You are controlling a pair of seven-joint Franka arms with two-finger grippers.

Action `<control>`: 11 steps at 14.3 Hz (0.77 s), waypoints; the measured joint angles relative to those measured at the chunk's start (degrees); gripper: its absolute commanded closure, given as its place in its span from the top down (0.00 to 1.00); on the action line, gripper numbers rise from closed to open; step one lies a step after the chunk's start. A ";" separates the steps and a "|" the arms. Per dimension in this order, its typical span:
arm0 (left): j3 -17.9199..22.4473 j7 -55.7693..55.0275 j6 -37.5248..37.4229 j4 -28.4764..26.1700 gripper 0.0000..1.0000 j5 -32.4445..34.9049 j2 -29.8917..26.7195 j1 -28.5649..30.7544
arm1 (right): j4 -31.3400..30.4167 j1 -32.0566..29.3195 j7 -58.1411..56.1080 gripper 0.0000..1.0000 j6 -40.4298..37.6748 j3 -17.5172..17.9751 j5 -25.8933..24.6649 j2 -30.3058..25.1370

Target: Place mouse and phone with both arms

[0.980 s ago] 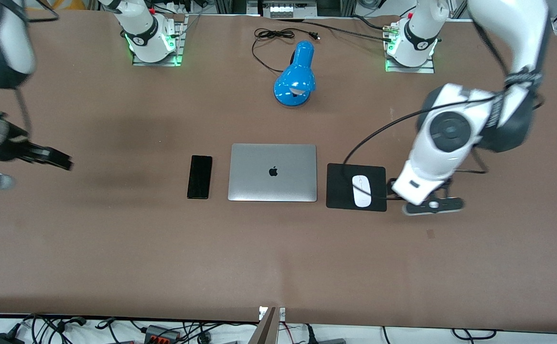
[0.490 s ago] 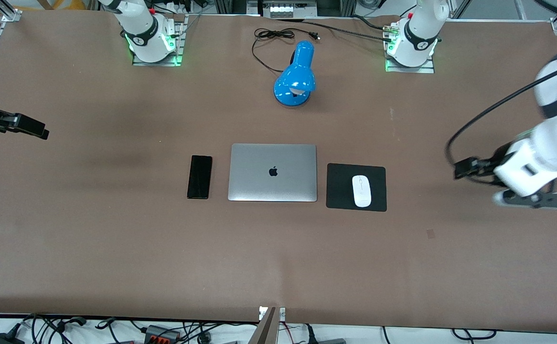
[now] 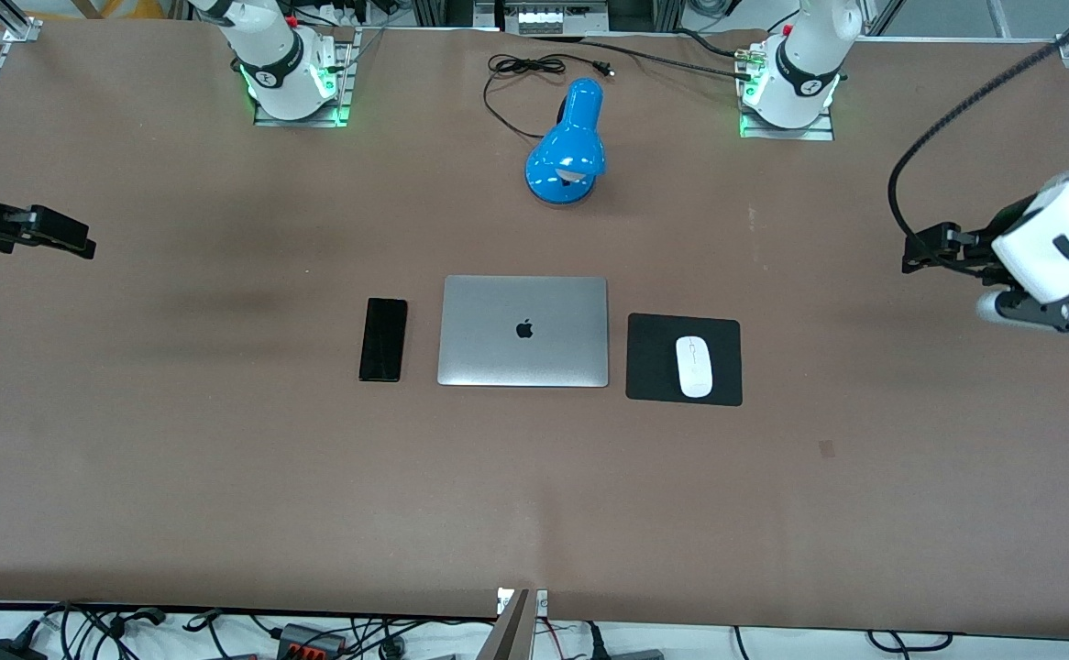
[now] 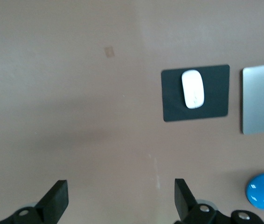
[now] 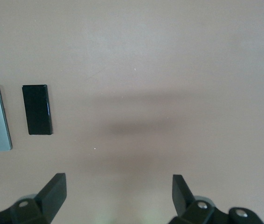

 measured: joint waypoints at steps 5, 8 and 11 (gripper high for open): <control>5.26 -0.34 11.24 -13.71 1.00 -0.01 -10.04 -3.42 | -0.37 -0.01 -0.03 1.00 0.27 0.00 0.00 -0.06; 6.62 -0.62 9.99 -14.62 1.00 -0.01 -10.95 -4.39 | -0.39 -0.01 -0.03 1.00 0.31 0.00 0.00 -0.07; 6.64 -0.63 8.12 -14.33 1.00 -0.01 -11.06 -4.42 | -0.43 0.00 -0.03 1.00 0.32 0.00 0.00 -0.06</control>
